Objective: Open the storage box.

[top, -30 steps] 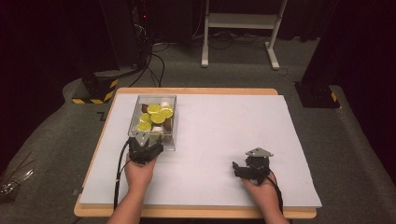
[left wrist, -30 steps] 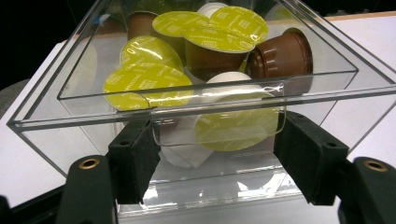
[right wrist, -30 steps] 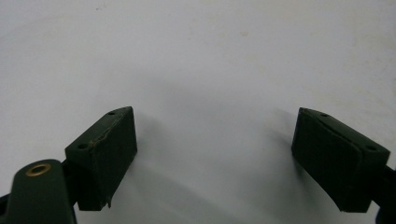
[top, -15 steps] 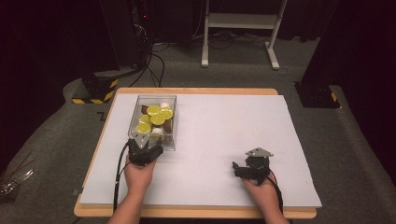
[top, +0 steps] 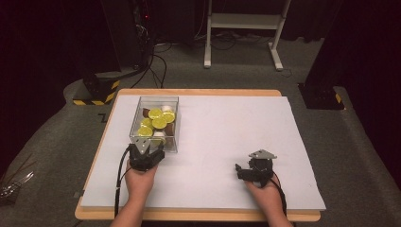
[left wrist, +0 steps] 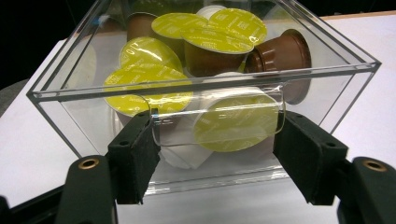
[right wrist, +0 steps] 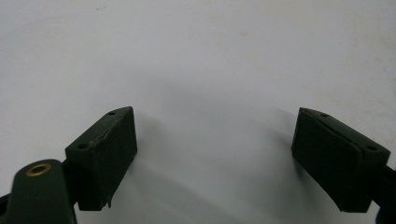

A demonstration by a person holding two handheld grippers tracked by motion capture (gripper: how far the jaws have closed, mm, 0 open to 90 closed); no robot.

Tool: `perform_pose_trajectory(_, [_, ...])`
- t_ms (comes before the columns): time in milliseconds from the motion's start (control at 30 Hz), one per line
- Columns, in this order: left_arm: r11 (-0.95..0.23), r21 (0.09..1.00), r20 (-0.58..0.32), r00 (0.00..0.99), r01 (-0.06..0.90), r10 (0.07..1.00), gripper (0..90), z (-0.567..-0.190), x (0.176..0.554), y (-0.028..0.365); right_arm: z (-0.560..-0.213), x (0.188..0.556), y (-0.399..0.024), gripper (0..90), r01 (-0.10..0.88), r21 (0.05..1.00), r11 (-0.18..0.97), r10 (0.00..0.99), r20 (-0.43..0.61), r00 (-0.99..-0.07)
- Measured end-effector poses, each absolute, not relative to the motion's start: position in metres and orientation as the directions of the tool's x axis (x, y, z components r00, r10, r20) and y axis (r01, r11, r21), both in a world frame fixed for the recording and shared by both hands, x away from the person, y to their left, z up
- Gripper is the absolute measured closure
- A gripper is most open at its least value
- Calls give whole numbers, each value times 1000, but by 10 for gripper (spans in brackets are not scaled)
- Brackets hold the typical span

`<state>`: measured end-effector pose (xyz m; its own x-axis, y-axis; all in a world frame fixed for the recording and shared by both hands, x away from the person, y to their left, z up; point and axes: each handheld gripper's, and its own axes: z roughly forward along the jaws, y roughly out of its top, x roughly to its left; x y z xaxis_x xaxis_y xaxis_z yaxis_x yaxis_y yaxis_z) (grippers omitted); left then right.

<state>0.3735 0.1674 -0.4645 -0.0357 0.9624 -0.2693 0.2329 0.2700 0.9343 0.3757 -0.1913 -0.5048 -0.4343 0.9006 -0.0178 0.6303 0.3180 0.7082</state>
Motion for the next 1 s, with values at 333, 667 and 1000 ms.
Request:
perform_pose_trajectory(333, [265,936,-266,-28,233,964,324,-465,368,168,-505,376,-191,143,631,708,317,901,-17,-435])
perform_pose_trajectory(667, [271,935,-273,-27,227,962,325,-465,363,167,-505,376,-191,143,630,708,318,900,-17,-435])
perform_pose_trajectory(1000, [270,935,-272,-25,230,962,325,-465,358,167,-505,376,-191,142,631,708,317,901,-16,-434])
